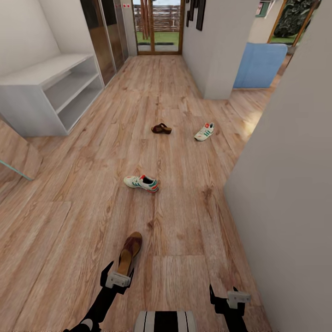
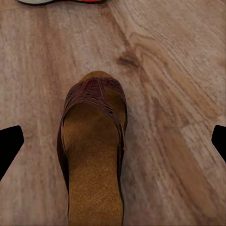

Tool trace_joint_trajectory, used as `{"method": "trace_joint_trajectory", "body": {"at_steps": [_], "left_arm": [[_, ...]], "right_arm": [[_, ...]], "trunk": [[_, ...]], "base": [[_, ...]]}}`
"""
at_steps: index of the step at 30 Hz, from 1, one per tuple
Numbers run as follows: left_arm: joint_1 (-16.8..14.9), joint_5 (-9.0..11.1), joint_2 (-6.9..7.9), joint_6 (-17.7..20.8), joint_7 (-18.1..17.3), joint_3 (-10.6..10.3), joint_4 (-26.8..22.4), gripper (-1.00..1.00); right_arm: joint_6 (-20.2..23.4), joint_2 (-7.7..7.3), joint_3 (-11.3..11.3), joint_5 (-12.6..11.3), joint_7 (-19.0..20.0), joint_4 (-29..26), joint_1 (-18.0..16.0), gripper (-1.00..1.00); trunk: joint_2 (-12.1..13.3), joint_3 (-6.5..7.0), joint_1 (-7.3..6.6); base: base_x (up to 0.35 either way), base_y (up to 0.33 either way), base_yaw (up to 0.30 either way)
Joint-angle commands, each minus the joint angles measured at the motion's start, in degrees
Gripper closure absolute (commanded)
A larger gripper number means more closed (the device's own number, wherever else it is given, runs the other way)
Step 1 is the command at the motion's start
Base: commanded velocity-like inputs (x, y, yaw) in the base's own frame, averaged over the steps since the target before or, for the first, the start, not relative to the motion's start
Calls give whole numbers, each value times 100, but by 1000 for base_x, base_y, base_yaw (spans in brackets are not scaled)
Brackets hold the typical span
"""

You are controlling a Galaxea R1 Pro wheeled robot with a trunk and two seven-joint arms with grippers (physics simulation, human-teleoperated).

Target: Pick up the two gym shoes and the two sandals from the corridor floor and place them onto the hallstand (shoe rack) in the corridor, making sure they are on the rack and not on the floor. Arrange them so the two gym shoes are next to each other and the two sandals are next to each other.

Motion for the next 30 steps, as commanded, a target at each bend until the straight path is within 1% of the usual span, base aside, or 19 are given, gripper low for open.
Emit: {"method": "trace_joint_trajectory", "body": {"at_steps": [1,10,21,23,30], "left_arm": [[0,2,5,-2,0,4,0,-100],[0,58,8,3,11,23,0,-100],[0,266,-33,35,76,64,-4,-100],[0,337,-42,42,86,74,-9,-100],[0,420,-47,50,105,102,-14,-100]], "right_arm": [[-1,0,0,0,-1,0,0,-100],[-1,0,0,1,0,0,0,-100],[0,0,0,1,0,0,0,-100],[0,0,0,1,2,0,0,-100],[1,0,0,1,3,0,0,-100]], "trunk": [[0,-9,0],[0,-88,0],[0,-175,0],[0,-189,0],[0,-239,0]], "base": [[0,0,0],[0,0,0],[0,0,0],[0,0,0],[0,0,0]]}}
